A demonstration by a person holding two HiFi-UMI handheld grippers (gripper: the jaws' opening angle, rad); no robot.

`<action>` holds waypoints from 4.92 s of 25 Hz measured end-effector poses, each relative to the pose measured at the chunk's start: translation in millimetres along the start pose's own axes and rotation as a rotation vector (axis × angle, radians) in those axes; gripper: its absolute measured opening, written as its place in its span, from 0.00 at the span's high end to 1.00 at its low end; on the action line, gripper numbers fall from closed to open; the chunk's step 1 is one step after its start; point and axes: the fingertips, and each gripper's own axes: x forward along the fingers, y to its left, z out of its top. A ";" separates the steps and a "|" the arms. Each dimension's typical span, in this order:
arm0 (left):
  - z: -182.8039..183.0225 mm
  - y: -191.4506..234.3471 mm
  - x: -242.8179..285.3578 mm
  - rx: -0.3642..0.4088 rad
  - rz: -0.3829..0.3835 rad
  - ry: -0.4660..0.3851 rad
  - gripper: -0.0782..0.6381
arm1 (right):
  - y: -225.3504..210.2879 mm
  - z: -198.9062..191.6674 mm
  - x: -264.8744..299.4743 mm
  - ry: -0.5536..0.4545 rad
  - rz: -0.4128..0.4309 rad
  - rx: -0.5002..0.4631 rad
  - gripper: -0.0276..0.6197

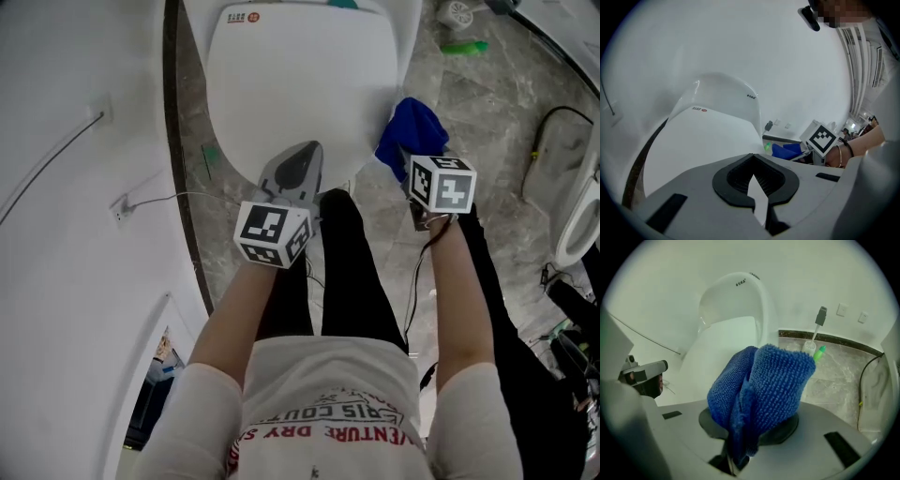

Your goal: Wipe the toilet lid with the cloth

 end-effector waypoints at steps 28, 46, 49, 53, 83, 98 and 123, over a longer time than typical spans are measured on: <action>-34.9 181.5 -197.2 0.057 0.064 -0.045 0.88 | 360.5 -1.3 73.2 -0.052 0.236 -0.186 0.81; -71.4 203.0 -197.2 0.063 0.039 -0.001 0.88 | 346.2 -14.5 108.4 -0.035 0.180 -0.138 0.81; -71.5 184.4 -185.0 0.085 0.021 0.004 0.88 | 329.9 -21.5 98.9 -0.044 0.192 -0.110 0.81; -73.9 161.3 -174.0 0.094 0.013 0.014 0.88 | 299.3 -33.8 80.5 -0.047 0.164 -0.093 0.81; -114.9 7.6 -102.3 0.076 -0.012 0.035 0.88 | 114.2 -98.8 21.8 -0.004 0.132 0.007 0.81; 3.4 -43.3 -135.5 0.165 -0.020 -0.058 0.88 | 93.4 -33.4 -123.1 -0.254 -0.017 0.079 0.81; 319.5 -96.7 -433.9 0.420 0.063 -0.543 0.88 | 286.0 131.3 -521.0 -0.952 -0.191 -0.187 0.81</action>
